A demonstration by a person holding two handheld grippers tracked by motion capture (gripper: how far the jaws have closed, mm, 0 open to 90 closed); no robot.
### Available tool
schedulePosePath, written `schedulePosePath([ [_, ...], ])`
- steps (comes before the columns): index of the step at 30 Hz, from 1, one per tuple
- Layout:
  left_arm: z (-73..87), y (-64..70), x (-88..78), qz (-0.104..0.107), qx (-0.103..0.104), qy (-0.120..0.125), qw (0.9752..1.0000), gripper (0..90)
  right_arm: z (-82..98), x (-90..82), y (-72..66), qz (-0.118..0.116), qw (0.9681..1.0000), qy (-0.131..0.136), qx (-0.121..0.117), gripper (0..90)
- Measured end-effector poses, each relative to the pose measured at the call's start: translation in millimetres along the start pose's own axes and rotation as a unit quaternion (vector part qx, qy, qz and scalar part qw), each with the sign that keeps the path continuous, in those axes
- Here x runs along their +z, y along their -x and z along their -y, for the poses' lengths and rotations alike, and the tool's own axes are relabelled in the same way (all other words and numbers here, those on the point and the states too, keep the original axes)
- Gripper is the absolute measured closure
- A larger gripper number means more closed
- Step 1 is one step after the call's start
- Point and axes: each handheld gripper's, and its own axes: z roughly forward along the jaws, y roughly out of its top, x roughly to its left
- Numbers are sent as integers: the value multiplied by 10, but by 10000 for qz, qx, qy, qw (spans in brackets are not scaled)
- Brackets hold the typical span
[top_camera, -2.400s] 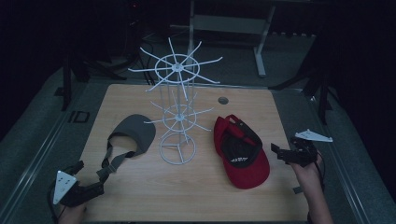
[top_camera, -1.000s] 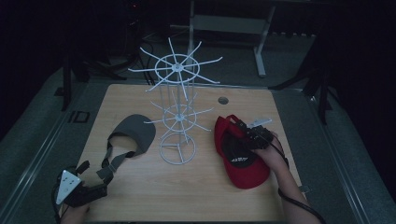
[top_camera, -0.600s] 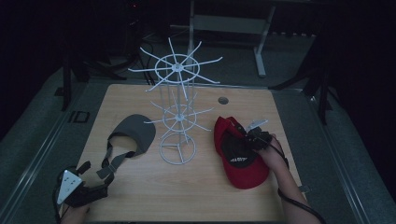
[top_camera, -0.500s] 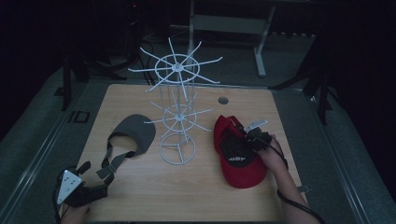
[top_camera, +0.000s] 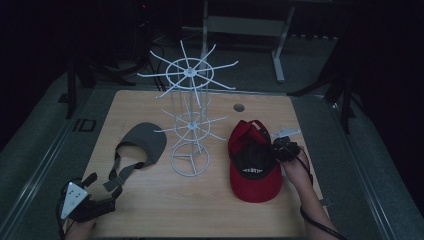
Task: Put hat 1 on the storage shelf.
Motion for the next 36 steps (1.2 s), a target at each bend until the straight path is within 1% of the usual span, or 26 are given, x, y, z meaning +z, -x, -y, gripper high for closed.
schedulePosePath([
  [2,-1,5,1,1,36,-18,10000,25,-21,-68,2,-32,10000,43,53,849],
  [3,-3,8,1,9,48,-23,10000,25,-35,-118,6,-41,9999,95,122,850],
  [4,-3,8,1,9,48,-23,10000,25,-35,-118,6,-41,9999,95,122,850],
  [5,-5,12,-3,10,48,-15,10000,25,-49,-159,10,-99,9997,128,160,849],
  [6,-7,11,-6,29,4,3,10000,25,-74,-246,9,-121,9994,237,202,849],
  [7,-14,13,-11,21,-15,-16,10000,25,-89,-296,7,-129,9993,284,210,849],
  [9,-26,28,-18,-24,61,-5,10000,25,-122,-414,-3,-114,9988,412,245,849],
  [11,-51,54,-27,-76,109,-10,9999,25,-145,-512,-9,-151,9981,518,296,849],
  [13,-71,78,-30,-56,133,-14,9999,26,-163,-625,-14,-214,9966,682,416,849],
  [14,-82,98,-29,-6,114,-13,9999,26,-171,-681,-13,-262,9957,759,464,849],
  [16,-110,139,-27,114,68,-86,9999,25,-188,-796,-30,-244,9940,929,522,849],
  [17,-134,169,-22,165,31,-189,9997,26,-197,-854,-38,-254,9933,994,532,849],
  [18,-156,197,-18,131,62,-271,9995,25,-209,-926,-52,-218,9923,1090,540,849],
  [20,-193,250,-20,102,186,-358,9991,25,-227,-1020,-67,-175,9913,1199,522,849],
  [21,-204,257,-20,171,187,-393,9989,25,-242,-1083,-81,-150,9907,1255,509,849],
  [22,-212,267,-17,262,101,-399,9988,25,-253,-1116,-88,-137,9908,1266,452,849],
  [23,-219,282,-13,310,9,-446,9985,25,-265,-1157,-103,-63,9910,1283,385,849],
  [24,-222,303,-13,396,-28,-460,9982,25,-275,-1194,-115,-43,9911,1289,342,849],
  [25,-226,333,-13,471,7,-506,9976,25,-283,-1226,-125,-69,9909,1309,311,849],
  [27,-242,401,-10,553,99,-592,9967,25,-290,-1290,-134,-108,9898,1385,307,849],
  [28,-242,401,-10,553,99,-592,9967,26,-290,-1290,-134,-108,9898,1385,307,849],
  [29,-273,459,-1,664,149,-647,9956,26,-291,-1319,-137,-117,9892,1426,314,849],
  [30,-292,485,9,729,180,-668,9949,25,-289,-1367,-144,-114,9887,1459,333,849],
  [33,-345,567,56,962,381,-757,9917,26,-282,-1426,-152,-97,9878,1514,342,848],
  [34,-362,595,78,1031,419,-811,9905,26,-280,-1439,-152,-112,9877,1516,362,849],
  [36,-401,652,117,1251,463,-864,9873,26,-275,-1470,-151,-143,9869,1561,374,848],
])
